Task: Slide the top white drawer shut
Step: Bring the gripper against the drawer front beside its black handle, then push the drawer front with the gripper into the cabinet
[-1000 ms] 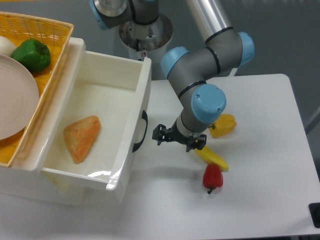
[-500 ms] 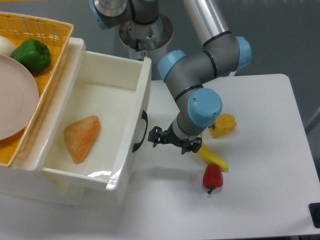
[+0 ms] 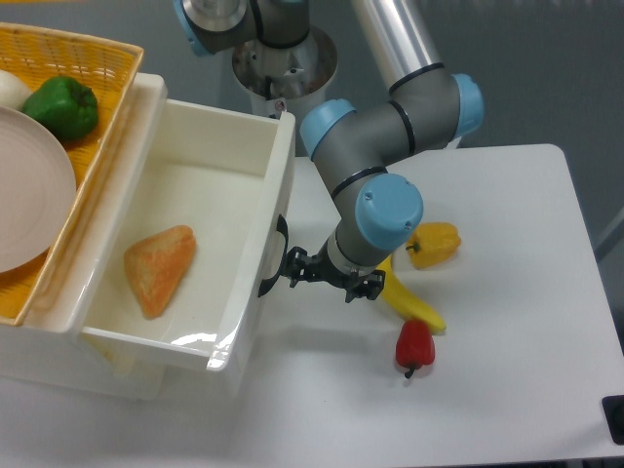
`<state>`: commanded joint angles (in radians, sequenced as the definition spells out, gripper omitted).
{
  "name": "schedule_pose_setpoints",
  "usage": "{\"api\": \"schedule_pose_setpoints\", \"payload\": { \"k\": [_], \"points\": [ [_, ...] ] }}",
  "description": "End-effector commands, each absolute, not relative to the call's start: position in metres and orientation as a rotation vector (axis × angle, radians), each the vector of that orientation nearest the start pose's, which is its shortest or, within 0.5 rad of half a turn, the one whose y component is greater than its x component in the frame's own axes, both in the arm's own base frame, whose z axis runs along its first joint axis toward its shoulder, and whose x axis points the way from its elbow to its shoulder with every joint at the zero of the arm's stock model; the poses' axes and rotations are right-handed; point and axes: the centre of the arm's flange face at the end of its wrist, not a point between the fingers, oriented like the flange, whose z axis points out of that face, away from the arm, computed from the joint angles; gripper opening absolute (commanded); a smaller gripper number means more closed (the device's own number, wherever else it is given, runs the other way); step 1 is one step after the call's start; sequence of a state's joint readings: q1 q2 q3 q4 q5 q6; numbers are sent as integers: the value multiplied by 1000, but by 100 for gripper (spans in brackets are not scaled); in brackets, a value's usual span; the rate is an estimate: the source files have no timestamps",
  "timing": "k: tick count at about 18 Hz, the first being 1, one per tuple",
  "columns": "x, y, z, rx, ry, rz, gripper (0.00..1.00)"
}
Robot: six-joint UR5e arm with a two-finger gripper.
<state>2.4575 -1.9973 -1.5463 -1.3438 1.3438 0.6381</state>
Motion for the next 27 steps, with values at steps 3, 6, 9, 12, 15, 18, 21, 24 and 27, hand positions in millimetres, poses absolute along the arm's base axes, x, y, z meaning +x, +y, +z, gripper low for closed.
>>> {"api": "schedule_pose_setpoints", "payload": {
  "k": [3, 6, 9, 12, 15, 18, 21, 24, 27],
  "points": [
    [-376, 513, 288, -3050, -401, -435, 100],
    [-375, 513, 289, -3046, -399, -440, 100],
    [-368, 516, 293, -3048, -385, -439, 100],
    [-357, 520, 295, -3055, -357, -436, 100],
    [-352, 523, 296, -3056, -343, -436, 100],
    [-345, 527, 297, -3059, -326, -437, 100],
    [-338, 531, 298, -3061, -305, -434, 100],
    [-330, 535, 301, -3061, -282, -428, 100],
    [-321, 541, 302, -3066, -256, -425, 100]
  ]
}}
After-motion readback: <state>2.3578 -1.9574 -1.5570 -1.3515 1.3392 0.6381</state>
